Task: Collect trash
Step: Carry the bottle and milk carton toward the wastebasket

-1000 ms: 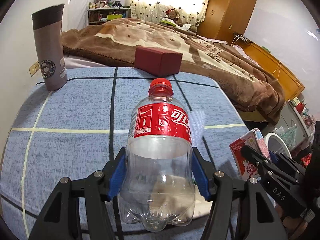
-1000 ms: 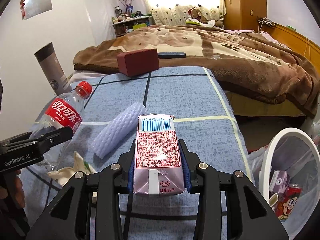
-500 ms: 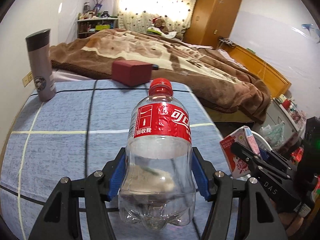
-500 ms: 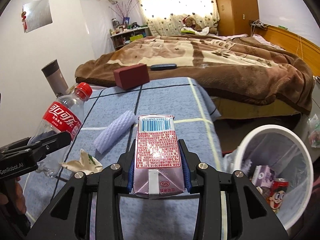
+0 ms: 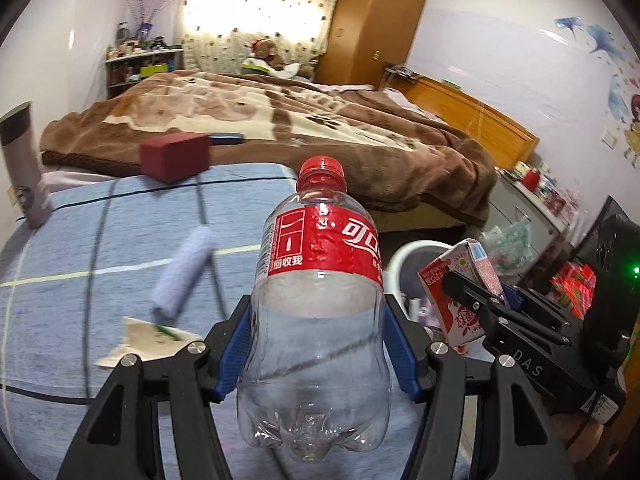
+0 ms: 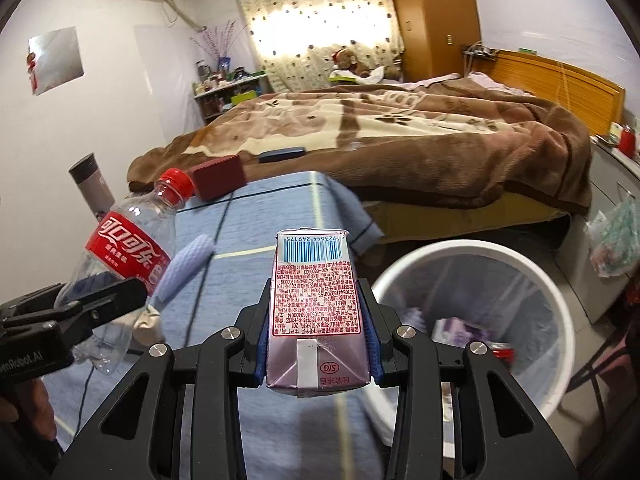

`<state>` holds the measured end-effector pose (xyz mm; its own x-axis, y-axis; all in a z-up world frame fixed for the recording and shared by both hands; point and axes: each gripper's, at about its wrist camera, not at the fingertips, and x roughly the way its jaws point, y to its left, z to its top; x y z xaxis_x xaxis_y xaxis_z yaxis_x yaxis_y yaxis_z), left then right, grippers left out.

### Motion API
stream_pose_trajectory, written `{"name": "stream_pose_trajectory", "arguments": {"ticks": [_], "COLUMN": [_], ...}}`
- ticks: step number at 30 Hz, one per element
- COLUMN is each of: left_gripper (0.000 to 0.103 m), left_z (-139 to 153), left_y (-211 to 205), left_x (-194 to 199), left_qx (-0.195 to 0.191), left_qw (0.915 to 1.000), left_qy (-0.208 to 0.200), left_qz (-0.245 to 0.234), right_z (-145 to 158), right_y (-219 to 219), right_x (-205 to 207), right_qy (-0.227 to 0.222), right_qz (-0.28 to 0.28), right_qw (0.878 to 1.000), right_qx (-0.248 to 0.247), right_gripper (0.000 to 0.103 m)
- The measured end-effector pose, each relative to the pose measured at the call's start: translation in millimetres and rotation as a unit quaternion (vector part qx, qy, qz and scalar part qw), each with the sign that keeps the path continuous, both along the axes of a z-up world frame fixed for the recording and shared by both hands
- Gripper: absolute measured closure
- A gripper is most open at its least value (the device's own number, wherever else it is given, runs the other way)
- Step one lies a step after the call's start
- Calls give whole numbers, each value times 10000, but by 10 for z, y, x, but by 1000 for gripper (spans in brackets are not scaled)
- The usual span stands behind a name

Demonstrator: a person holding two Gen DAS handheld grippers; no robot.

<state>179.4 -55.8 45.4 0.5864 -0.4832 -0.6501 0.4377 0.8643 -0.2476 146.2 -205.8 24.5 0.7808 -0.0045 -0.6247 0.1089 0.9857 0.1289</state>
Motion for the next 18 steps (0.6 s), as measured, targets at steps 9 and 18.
{"name": "stream_pose_trajectory", "arguments": {"ticks": [9,18], "left_gripper": [39,39], "left_z": [-77,-215], "left_y": [-620,-1184], "left_x": [-101,-117], "left_qx": [-4,59], "left_qw": [9987,9960], "left_qy": [109,266], "left_qz": [-507,-847], "right_z": [9,-91], "right_y": [-358,-757], "right_x": [-181,-242], "right_qy": [-31,116], "right_qz": [-404,-789], "right_qw": [9992,9968], "right_qx": [-57,-28], "right_gripper": [65,65]}}
